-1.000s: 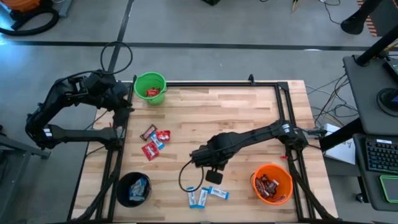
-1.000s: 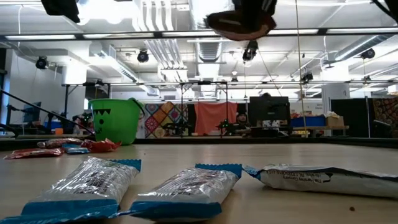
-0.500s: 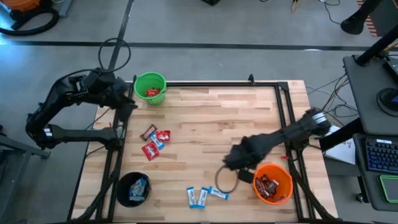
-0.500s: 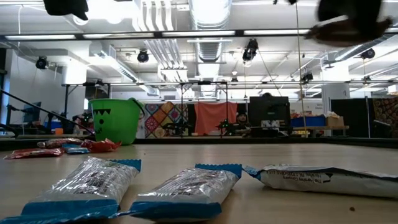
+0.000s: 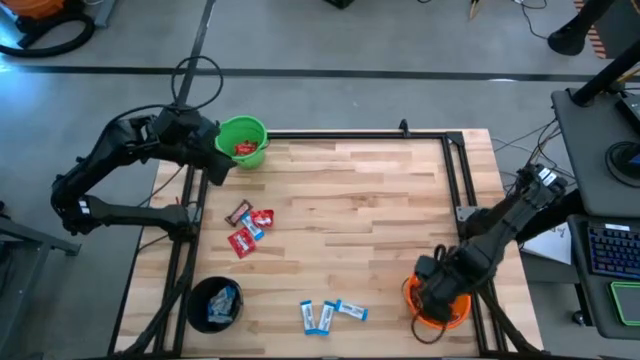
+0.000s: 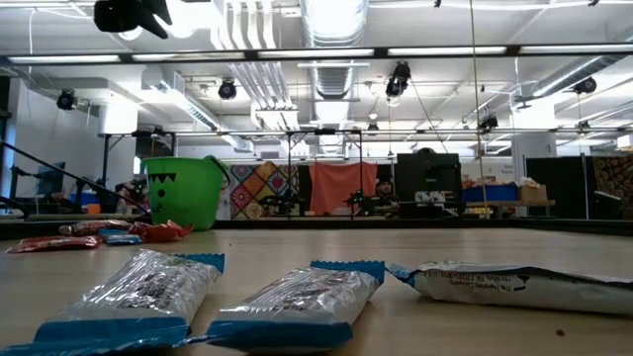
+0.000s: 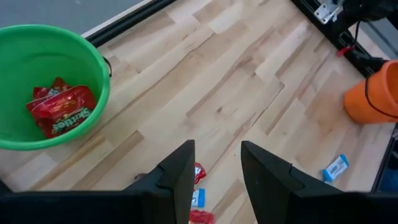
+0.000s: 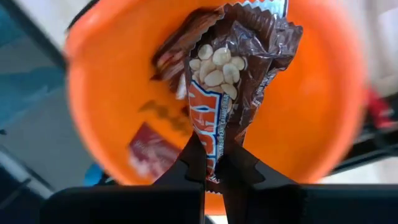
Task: Sort candy
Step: Put the brown chocolate into the orange bucket
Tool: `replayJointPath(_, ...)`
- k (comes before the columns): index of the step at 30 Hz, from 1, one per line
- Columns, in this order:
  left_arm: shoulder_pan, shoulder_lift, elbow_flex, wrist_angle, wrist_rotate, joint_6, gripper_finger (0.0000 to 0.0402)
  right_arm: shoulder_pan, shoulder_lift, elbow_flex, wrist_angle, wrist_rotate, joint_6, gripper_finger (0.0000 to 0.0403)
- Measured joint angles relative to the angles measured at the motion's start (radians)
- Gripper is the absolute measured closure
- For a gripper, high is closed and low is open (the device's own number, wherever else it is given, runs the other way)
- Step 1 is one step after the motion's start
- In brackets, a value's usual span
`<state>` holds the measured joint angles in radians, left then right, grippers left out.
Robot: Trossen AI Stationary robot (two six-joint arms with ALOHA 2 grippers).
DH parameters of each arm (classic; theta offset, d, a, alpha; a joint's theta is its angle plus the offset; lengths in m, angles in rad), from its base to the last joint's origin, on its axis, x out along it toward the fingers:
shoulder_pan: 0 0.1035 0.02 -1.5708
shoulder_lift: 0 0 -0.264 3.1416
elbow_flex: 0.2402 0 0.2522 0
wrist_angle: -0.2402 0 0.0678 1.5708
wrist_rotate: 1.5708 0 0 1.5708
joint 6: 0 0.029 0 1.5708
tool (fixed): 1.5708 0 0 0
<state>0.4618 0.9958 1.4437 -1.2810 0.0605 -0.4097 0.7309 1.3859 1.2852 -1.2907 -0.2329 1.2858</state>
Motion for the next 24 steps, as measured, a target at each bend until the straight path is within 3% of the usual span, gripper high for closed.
replayJointPath(11, 0.0, 0.084, 0.0, 0.027, 0.0, -0.007, 0.0288, 0.118, 0.008, -0.027, 0.102, -0.003, 0.156, 0.0378)
replayJointPath(24, 0.0, 0.0, 0.0, 0.024, 0.001, -0.02, 0.0288, 0.118, 0.045, -0.036, 0.208, -0.003, 0.153, 0.0365)
